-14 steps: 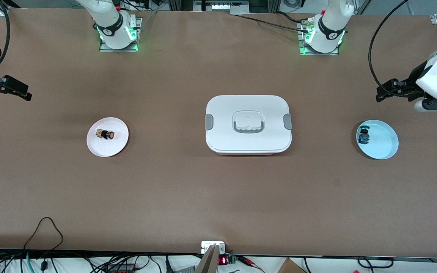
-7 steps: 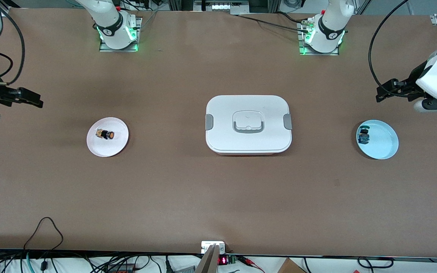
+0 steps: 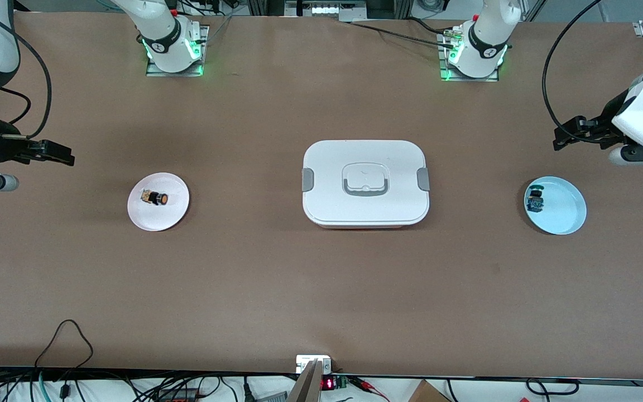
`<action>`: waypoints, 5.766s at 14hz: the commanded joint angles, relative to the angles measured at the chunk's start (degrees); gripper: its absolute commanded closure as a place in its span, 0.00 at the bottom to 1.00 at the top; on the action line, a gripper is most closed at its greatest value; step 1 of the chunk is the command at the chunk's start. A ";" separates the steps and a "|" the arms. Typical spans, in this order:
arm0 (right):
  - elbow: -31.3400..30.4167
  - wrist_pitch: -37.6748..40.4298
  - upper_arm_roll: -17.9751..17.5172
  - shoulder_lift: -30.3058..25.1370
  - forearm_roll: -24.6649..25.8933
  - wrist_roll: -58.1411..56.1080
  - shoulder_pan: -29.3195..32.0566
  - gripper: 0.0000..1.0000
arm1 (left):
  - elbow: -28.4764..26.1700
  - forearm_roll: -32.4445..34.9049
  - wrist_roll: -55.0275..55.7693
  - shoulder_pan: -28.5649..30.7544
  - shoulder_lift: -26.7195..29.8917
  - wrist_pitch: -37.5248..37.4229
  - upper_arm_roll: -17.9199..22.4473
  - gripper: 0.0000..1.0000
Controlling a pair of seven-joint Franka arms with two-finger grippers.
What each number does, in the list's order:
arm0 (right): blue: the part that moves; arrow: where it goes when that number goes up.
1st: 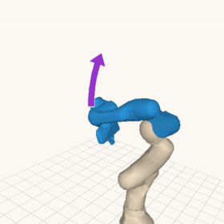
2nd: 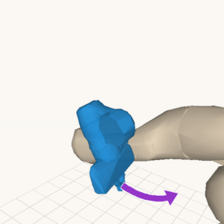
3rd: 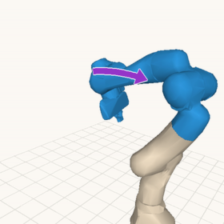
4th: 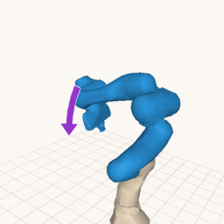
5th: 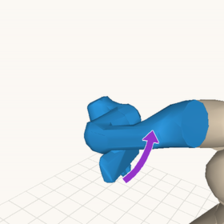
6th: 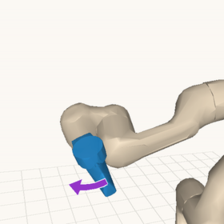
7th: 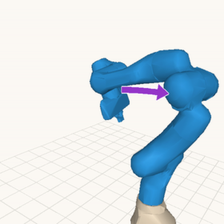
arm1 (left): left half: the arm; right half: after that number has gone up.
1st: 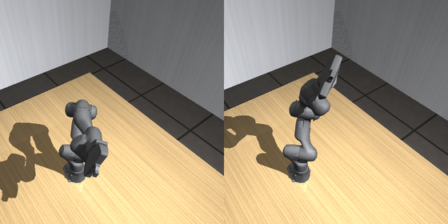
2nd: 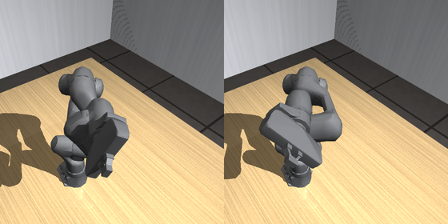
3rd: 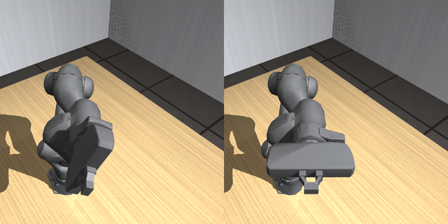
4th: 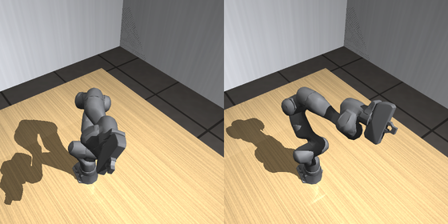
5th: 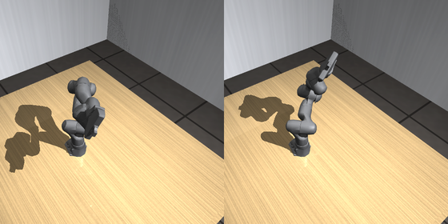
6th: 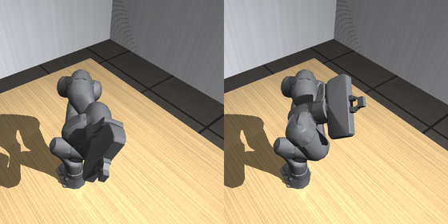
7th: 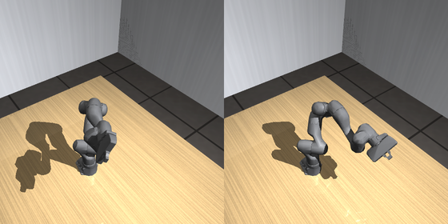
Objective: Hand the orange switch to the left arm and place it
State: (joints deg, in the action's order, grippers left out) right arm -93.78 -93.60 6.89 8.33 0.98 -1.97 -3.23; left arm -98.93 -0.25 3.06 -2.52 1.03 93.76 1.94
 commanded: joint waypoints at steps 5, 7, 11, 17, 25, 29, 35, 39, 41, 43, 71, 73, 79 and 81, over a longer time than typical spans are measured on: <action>-0.60 -6.13 0.23 4.59 1.13 1.09 -1.51 0.00 | 1.11 1.57 0.19 -0.29 -0.06 -1.21 -0.10 0.00; -4.64 -11.14 0.15 5.03 0.43 1.18 -2.31 0.00 | 1.11 1.57 0.19 -0.29 -0.06 -1.21 -0.10 0.00; -14.04 -21.77 0.15 5.03 -0.01 1.26 -1.61 0.00 | 1.11 1.57 0.19 -0.29 -0.06 -1.21 -0.10 0.00; -20.74 -29.96 0.06 8.18 -2.82 5.48 -2.83 0.00 | 1.11 1.57 0.19 -0.29 -0.06 -1.21 -0.10 0.00; -20.83 -34.27 0.06 13.46 -2.91 5.39 -4.24 0.00 | 1.11 1.57 0.19 -0.29 -0.06 -1.21 -0.10 0.00; -20.83 -35.15 -0.03 15.22 -3.00 5.31 -4.33 0.00 | 1.11 1.57 0.19 -0.29 -0.15 -1.21 -0.10 0.00; -20.92 -36.39 -0.29 16.81 -8.10 4.43 -4.33 0.00 | 1.11 1.57 0.19 -0.29 -0.06 -1.21 -0.10 0.00; -23.28 -39.45 -0.29 17.33 -8.01 4.34 -4.42 0.00 | 1.11 1.48 0.19 -0.29 -0.15 -1.21 -0.10 0.00; -24.78 -41.13 -0.29 17.33 -8.10 4.34 -4.33 0.00 | 1.11 1.57 0.19 -0.29 -0.15 -1.21 -0.10 0.00; -25.48 -41.48 -0.38 17.33 -8.18 4.51 -4.42 0.00 | 1.11 1.57 0.19 -0.29 -0.06 -1.21 -0.10 0.00; -25.66 -42.54 -1.52 18.39 -8.18 4.34 -3.98 0.89 | 1.11 1.48 0.11 -0.29 -0.06 -1.21 -0.10 0.00; -25.49 -42.45 -1.52 18.04 -8.18 4.25 -3.98 0.95 | 1.11 1.57 0.19 -0.29 -0.06 -1.21 -0.10 0.00; -18.65 -30.44 -1.61 14.35 -7.92 3.38 -4.07 0.99 | 1.11 1.57 0.02 -0.29 -0.15 -1.21 -0.10 0.00; -15.83 -26.55 -1.61 12.07 -8.18 -1.44 -3.89 0.99 | 1.89 1.66 -0.07 -0.38 -0.15 -1.21 -0.18 0.00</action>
State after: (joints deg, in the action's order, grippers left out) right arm -111.62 -123.94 5.51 23.08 -6.27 0.53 -7.53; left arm -98.88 -0.25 3.06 -2.52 1.03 93.76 1.92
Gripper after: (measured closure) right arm 0.282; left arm 0.000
